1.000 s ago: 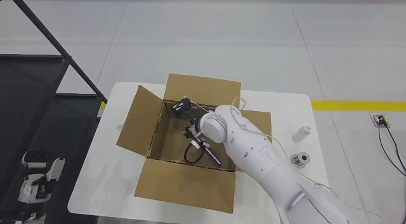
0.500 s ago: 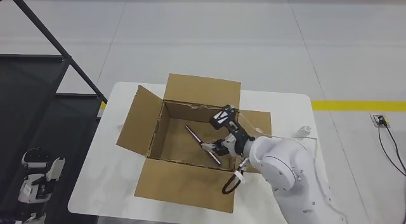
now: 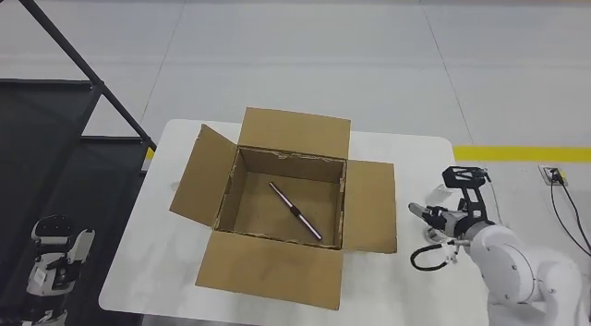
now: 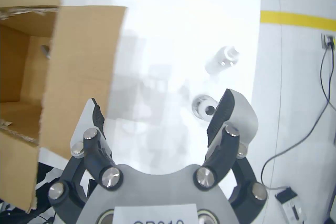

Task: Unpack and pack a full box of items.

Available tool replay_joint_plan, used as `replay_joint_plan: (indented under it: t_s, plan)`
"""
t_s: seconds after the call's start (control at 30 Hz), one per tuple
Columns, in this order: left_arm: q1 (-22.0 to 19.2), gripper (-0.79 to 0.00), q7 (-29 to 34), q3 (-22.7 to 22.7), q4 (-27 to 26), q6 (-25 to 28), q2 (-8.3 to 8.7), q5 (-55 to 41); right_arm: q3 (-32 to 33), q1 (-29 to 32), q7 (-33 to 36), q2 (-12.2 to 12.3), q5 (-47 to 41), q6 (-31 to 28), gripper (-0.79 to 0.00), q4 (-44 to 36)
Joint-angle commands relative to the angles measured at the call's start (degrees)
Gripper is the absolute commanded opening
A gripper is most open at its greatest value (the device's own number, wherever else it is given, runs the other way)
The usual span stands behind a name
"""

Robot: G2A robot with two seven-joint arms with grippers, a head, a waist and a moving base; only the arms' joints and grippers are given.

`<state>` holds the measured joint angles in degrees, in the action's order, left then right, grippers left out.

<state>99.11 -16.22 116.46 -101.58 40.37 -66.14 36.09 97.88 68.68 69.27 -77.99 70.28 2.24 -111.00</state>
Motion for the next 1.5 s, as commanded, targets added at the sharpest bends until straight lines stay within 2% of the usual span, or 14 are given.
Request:
replay_joint_plan:
  t_s: [0.0, 0.2, 0.4, 0.47, 0.6, 0.63, 0.8, 0.93, 1.13, 1.33, 1.47]
  plan:
    - [0.0, 0.0, 0.0, 0.0, 0.0, 0.0, 0.0, 0.0, 0.91, -1.65, 1.06, 0.22, 0.29, 0.72, 0.0, 4.65]
    - [0.0, 0.0, 0.0, 0.0, 0.0, 0.0, 0.0, 0.0, 1.58, -7.74, 4.18, 1.01, 1.85, 0.93, 0.0, 18.42]
    - [0.0, 0.0, 0.0, 0.0, 0.0, 0.0, 0.0, 0.0, 1.52, -10.81, 5.29, 1.68, 1.54, -1.09, 0.0, 25.69]
    - [0.0, 0.0, 0.0, 0.0, 0.0, 0.0, 0.0, 0.0, 1.37, -11.43, 5.68, 1.87, 1.75, -1.24, -0.323, 27.09]
    - [0.0, 0.0, 0.0, 0.0, 0.0, 0.0, 0.0, 0.0, 1.11, -12.08, 5.84, 2.2, 1.42, -1.67, -0.717, 28.62]
    - [0.0, 0.0, 0.0, 0.0, 0.0, 0.0, 0.0, 0.0, 1.09, -12.18, 5.89, 2.28, 1.29, -1.73, -0.779, 28.88]
    - [0.0, 0.0, 0.0, 0.0, 0.0, 0.0, 0.0, 0.0, 0.95, -12.15, 5.28, 2.63, 0.39, -2.05, -0.785, 28.81]
    - [0.0, 0.0, 0.0, 0.0, 0.0, 0.0, 0.0, 0.0, 1.27, -10.66, 3.75, 2.87, -0.7, -1.94, -0.785, 24.45]
    - [0.0, 0.0, 0.0, 0.0, 0.0, 0.0, 0.0, 0.0, 0.68, -6.79, 1.48, 3.0, -0.11, 1.41, -0.785, 9.84]
    - [0.0, 0.0, 0.0, 0.0, 0.0, 0.0, 0.0, 0.0, -4.69, -3.57, -0.91, 2.75, 2.43, 4.37, -0.785, -6.16]
    - [0.0, 0.0, 0.0, 0.0, 0.0, 0.0, 0.0, 0.0, -8.99, -3.96, -1.63, 2.61, 1.58, 3.01, -0.785, -10.69]
